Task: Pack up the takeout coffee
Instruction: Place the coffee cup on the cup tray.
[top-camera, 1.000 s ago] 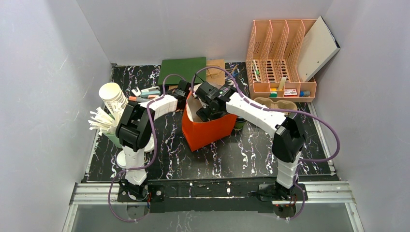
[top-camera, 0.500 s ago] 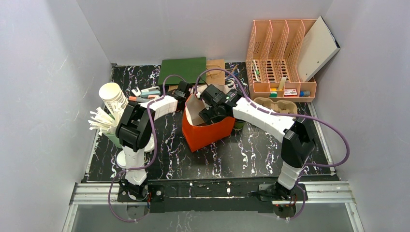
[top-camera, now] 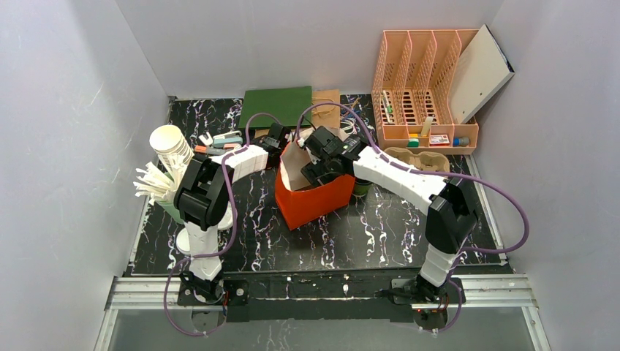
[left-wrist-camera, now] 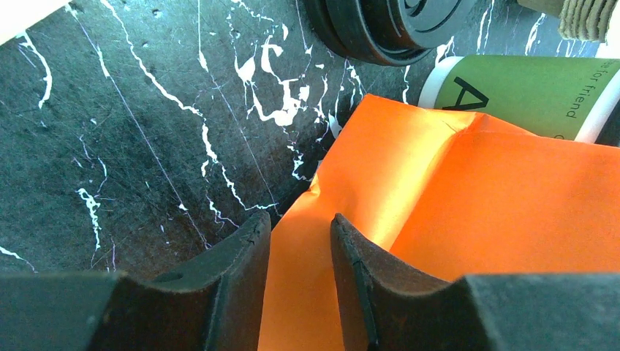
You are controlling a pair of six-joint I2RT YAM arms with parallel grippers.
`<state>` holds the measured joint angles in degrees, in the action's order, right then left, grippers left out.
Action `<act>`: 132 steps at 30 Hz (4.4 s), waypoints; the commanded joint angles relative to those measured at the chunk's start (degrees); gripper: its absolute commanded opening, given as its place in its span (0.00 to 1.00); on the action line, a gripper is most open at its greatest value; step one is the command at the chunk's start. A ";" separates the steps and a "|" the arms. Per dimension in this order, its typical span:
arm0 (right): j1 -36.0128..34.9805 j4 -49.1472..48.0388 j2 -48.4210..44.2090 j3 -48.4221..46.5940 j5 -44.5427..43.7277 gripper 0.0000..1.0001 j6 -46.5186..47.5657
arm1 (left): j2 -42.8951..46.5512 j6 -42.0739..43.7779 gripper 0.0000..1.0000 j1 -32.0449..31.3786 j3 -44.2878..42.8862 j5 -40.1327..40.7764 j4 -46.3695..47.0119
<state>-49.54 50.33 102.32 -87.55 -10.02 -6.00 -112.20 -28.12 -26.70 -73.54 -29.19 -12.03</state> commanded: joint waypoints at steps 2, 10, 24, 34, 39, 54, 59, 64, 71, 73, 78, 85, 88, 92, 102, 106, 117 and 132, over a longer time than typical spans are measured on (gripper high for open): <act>0.89 3.18 10.18 5.07 8.93 0.48 -2.57 | 2.95 0.77 0.35 -2.74 1.00 -6.41 -6.05; 1.19 3.10 11.37 6.01 13.07 0.48 -2.25 | 2.73 0.96 0.35 -2.75 1.09 -6.58 -6.02; 1.12 5.57 10.30 0.61 8.05 0.54 -2.97 | 2.89 1.30 0.34 -2.75 0.09 -4.91 -6.90; 1.05 8.47 9.78 -8.45 3.50 0.80 -3.59 | 3.85 2.13 0.36 -2.34 -2.57 0.70 -9.65; 1.03 8.67 8.57 -10.39 2.47 0.98 -3.81 | 4.57 2.03 0.36 -1.51 -3.53 2.76 -10.18; 0.31 12.46 6.04 -20.51 -1.34 0.98 -3.00 | 7.83 2.27 0.37 0.40 -4.55 8.86 -10.91; -0.28 12.09 4.69 -18.87 -2.64 0.98 -3.23 | 9.84 2.01 0.42 0.78 -4.59 12.22 -10.89; -0.48 10.00 3.05 -15.82 -4.02 0.98 -3.01 | 13.83 0.78 0.54 3.55 -4.26 16.90 -12.07; -0.82 7.46 1.66 -12.43 -4.75 0.98 -2.92 | 22.19 0.34 0.63 9.09 -6.92 22.13 -19.01; -0.91 7.16 1.63 -12.07 -5.03 0.98 -2.90 | 24.55 0.62 0.66 9.52 -8.81 22.65 -21.36; -1.15 6.89 1.78 -11.72 -5.35 0.98 -2.77 | 27.31 2.63 0.80 9.71 -16.11 24.22 -29.84; -1.21 6.47 1.88 -12.62 -5.16 0.98 -2.54 | 34.68 5.32 0.81 9.70 -16.02 14.06 -29.76; -1.21 6.28 2.01 -12.63 -4.88 0.98 -2.61 | 37.54 4.44 0.75 9.69 -11.11 9.85 -26.18; -1.30 6.28 1.85 -12.66 -4.85 0.98 -2.27 | 36.45 4.49 0.63 9.36 -9.94 6.87 -24.69; -1.28 6.80 2.10 -13.34 -4.92 0.98 -2.17 | 33.24 9.41 0.69 6.43 -11.57 6.03 -26.83; -1.31 7.18 1.86 -13.53 -5.20 0.98 -2.09 | 30.16 12.16 0.57 3.65 -14.65 10.37 -29.42; -1.32 6.16 0.01 -14.41 -4.57 0.98 -2.08 | 25.84 17.13 0.00 -2.67 -20.10 24.50 -35.40; -1.31 -3.83 -10.27 -13.62 -4.02 0.98 -0.15 | 24.23 19.75 0.00 -5.67 -22.77 31.28 -37.70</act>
<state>-50.65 51.92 96.75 -99.61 -13.45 -7.05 -87.39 -10.00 -31.46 -94.19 -1.28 -48.14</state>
